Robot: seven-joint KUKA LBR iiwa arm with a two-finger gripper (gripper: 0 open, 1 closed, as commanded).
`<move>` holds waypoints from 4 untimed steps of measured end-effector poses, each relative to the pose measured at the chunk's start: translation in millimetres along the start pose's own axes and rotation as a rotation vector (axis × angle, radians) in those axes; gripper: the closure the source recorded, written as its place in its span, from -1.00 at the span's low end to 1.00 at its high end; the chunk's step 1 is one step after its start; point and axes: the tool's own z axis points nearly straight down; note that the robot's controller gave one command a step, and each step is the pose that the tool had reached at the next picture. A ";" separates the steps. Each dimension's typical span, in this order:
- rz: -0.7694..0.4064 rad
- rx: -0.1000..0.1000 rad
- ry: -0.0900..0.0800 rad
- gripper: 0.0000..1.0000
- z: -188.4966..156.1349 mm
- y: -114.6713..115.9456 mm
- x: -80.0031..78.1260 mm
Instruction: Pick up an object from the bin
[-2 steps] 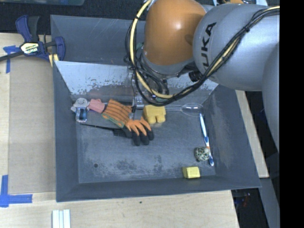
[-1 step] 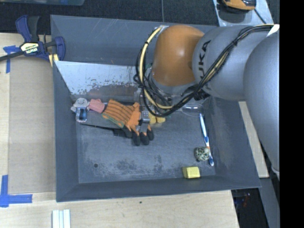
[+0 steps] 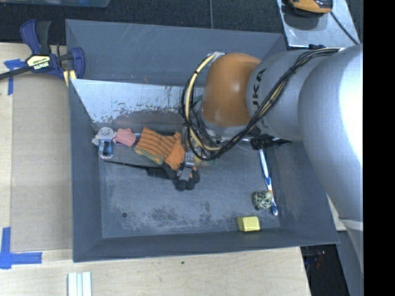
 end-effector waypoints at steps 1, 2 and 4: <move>0.152 0.008 0.010 -1.00 -1.0 48.7 4.8; 0.204 -0.002 -0.005 -1.00 -2.5 41.2 14.4; 0.167 0.003 0.000 1.00 -3.8 50.0 5.8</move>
Offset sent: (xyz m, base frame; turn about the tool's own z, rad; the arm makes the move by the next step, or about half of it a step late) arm -0.0057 0.0434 0.0013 0.2058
